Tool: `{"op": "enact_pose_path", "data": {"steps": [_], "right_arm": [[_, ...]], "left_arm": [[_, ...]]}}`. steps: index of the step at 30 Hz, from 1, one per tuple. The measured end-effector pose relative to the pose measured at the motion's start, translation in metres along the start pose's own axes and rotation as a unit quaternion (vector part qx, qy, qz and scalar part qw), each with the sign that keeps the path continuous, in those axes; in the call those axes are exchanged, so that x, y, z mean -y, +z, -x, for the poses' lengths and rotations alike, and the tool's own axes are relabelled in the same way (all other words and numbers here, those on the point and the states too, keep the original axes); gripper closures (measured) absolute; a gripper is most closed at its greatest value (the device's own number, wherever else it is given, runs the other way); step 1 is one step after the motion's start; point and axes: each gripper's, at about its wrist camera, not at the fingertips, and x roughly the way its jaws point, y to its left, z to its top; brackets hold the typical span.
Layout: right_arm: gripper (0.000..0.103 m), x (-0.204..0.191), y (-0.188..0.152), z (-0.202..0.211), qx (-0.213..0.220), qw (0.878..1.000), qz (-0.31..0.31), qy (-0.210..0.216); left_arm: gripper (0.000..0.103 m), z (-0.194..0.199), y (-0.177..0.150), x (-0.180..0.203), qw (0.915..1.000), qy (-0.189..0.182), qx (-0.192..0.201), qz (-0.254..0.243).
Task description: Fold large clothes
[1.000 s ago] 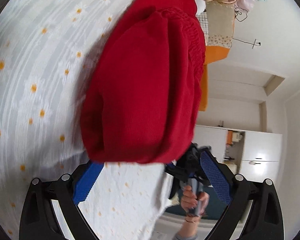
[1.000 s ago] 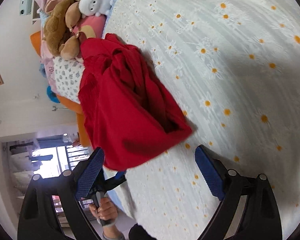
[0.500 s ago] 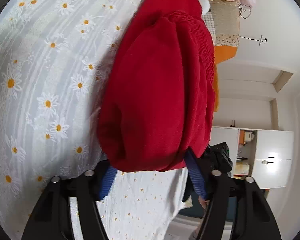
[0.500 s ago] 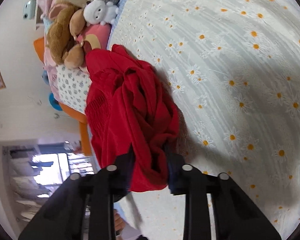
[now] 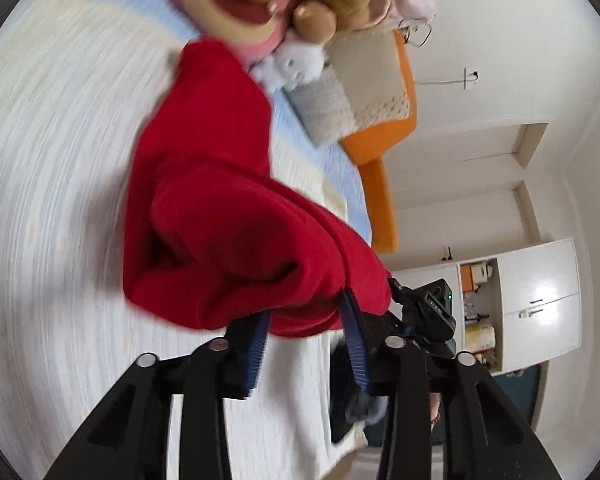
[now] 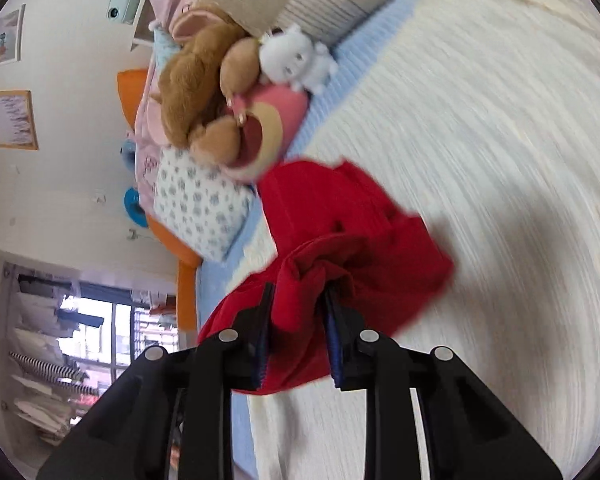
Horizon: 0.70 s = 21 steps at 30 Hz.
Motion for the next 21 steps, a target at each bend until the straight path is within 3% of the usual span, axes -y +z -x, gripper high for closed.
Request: {"op": "enact_pose_path", "data": {"steps": [4,8,9,11,12,13,15,17,19,21], "right_arm": [[0.079,-0.009,0.050,-0.040,0.023,1.000,-0.003,-0.004],[0.076,-0.015,0.094,-0.084,0.042,0.999,-0.003,-0.008],[0.071,-0.019,0.105,-0.093,0.055,0.998,0.008,-0.017],[0.049,-0.029,0.116,-0.098,0.085,0.995,0.032,-0.029],[0.024,-0.039,0.121,-0.095,0.108,0.991,0.058,-0.044],[0.014,-0.050,0.122,-0.091,0.132,0.986,0.084,-0.065],[0.014,-0.075,0.121,-0.090,0.153,0.974,0.140,-0.095],[0.015,-0.102,0.115,-0.103,0.127,0.963,0.213,-0.101],[0.033,-0.112,0.108,-0.127,0.094,0.953,0.255,-0.134],[0.042,-0.099,0.103,-0.164,0.042,0.950,0.260,-0.169]], "left_arm": [[0.071,-0.019,0.058,0.022,0.9988,0.024,0.025,-0.034],[0.078,-0.037,0.120,0.023,0.9947,0.071,0.050,-0.054],[0.080,-0.044,0.133,0.017,0.9939,0.081,0.052,-0.054],[0.081,-0.058,0.151,0.006,0.9915,0.103,0.057,-0.055],[0.081,-0.068,0.162,0.001,0.9903,0.115,0.056,-0.055],[0.081,-0.077,0.167,-0.005,0.9888,0.127,0.056,-0.055],[0.081,-0.097,0.179,-0.016,0.9838,0.160,0.055,-0.060],[0.081,-0.114,0.186,-0.025,0.9776,0.189,0.060,-0.071],[0.081,-0.124,0.189,-0.037,0.9736,0.204,0.070,-0.076],[0.081,-0.125,0.192,-0.053,0.9769,0.191,0.079,-0.057]]}}
